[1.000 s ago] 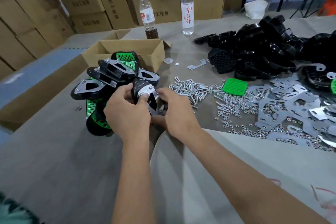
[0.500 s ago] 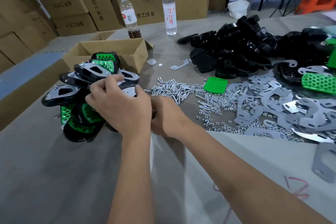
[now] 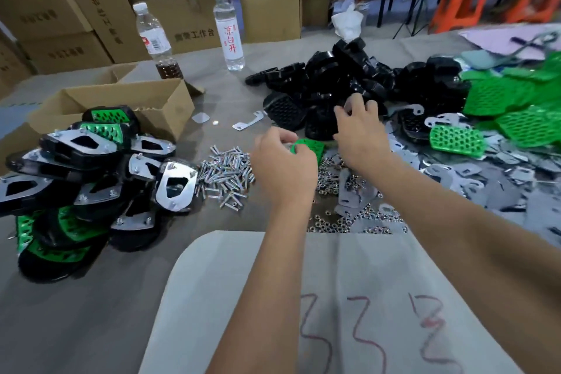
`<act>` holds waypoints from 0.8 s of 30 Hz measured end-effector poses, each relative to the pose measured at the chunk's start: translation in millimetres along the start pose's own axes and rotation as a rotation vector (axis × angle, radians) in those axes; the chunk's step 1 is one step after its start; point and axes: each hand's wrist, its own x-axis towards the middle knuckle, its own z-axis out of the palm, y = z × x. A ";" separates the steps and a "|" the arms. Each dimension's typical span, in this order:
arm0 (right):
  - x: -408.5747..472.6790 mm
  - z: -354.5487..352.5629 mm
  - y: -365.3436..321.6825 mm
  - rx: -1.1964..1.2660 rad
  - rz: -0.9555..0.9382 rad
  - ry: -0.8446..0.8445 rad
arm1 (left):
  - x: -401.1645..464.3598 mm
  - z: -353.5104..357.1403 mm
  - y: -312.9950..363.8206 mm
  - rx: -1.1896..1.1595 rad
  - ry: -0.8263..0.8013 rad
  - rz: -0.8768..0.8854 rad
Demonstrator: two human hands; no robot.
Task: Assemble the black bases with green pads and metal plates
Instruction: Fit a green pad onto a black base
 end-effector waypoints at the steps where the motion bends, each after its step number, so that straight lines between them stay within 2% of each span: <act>1: 1.9 2.4 2.8 -0.016 -0.013 -0.002 | -2.0 6.7 1.1 -0.014 -0.021 -0.020; 8: 20.9 -12.8 15.0 0.017 -0.070 -0.001 | -3.3 29.1 -0.6 -0.111 -0.102 -0.071; 12: 10.0 -23.3 32.9 0.000 -0.117 0.139 | 0.7 35.7 -2.4 -0.206 -0.163 -0.153; 13: 3.8 -24.1 37.2 0.038 -0.104 0.204 | 2.0 36.8 -0.5 -0.285 -0.199 -0.215; 15: -13.1 -26.5 49.2 0.226 -0.085 0.334 | 5.4 39.8 7.5 -0.565 -0.297 -0.465; 17: -33.4 -30.8 63.3 0.513 -0.115 0.390 | 8.0 40.6 14.5 -0.807 -0.472 -0.693; 18: -42.7 -33.4 69.3 0.653 -0.156 0.373 | 8.5 41.2 16.1 -0.842 -0.586 -0.738; 20: -60.3 -38.3 80.6 0.846 -0.243 0.267 | 2.0 47.1 19.7 -0.802 -0.774 -0.731; 21: -66.6 -40.3 86.0 0.869 -0.256 0.228 | -4.8 51.1 23.2 -0.757 -0.810 -0.711; 23: -72.9 -44.0 101.2 0.781 -0.201 0.240 | -17.1 60.9 27.8 -0.658 -0.767 -0.655; 24: -73.6 -45.8 113.3 0.655 -0.145 0.267 | -22.9 66.0 28.5 -0.629 -0.727 -0.626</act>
